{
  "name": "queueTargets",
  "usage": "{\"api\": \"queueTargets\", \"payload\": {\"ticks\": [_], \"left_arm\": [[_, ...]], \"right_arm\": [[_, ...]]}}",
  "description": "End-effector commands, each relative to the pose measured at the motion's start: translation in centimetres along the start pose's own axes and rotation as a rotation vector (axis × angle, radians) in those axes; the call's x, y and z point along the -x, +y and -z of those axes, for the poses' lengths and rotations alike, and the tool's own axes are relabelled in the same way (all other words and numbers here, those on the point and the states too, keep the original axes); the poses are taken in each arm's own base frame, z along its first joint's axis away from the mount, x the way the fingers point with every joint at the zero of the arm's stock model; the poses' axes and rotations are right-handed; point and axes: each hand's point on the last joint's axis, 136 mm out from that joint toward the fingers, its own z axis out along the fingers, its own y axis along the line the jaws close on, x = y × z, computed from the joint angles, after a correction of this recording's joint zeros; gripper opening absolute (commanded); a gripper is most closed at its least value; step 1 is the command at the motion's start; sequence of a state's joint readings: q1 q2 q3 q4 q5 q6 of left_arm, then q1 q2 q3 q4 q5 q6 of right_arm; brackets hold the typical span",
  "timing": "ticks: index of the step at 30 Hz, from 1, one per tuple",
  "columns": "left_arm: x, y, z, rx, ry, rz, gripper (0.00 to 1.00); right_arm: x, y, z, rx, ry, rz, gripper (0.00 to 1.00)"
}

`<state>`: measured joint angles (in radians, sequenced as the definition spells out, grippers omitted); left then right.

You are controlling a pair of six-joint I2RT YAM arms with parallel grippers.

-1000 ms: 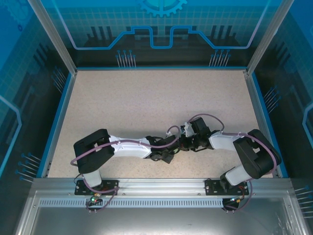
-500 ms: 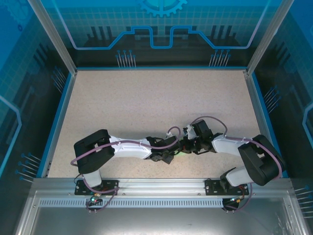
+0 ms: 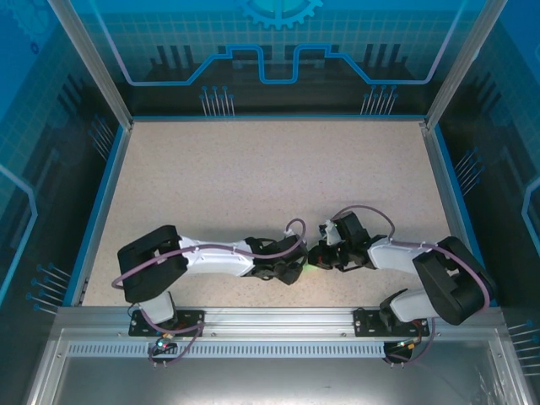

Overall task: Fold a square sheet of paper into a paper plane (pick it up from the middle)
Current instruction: Fold the wing for the fifth time at the center of the table.

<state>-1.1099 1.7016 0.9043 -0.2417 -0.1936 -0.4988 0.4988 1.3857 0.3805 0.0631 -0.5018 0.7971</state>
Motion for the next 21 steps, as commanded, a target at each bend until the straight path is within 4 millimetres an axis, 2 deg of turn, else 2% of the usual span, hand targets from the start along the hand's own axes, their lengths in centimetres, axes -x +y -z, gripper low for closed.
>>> {"api": "queueTargets", "payload": {"ticks": [1,6,13,21], "left_arm": [[0.4,-0.8,1.2,-0.053,-0.033,0.014,0.46],[0.5,-1.5,1.5,-0.048,-0.055,-0.043,0.49],[-1.0,-1.8,-0.6,-0.047,0.000,-0.123,0.51],[-2.0,0.1,-2.3,0.070,0.062,-0.184,0.51]], "right_arm": [[-1.5,-1.6,-0.3,-0.057,0.028,-0.034,0.00],[-1.2,-1.0,-0.3,-0.045,0.027,-0.022,0.00],[-1.3,-0.6,-0.3,-0.040,0.030,-0.017,0.00],[-1.1,0.0,-0.4,-0.030,0.037,-0.008,0.00]]}}
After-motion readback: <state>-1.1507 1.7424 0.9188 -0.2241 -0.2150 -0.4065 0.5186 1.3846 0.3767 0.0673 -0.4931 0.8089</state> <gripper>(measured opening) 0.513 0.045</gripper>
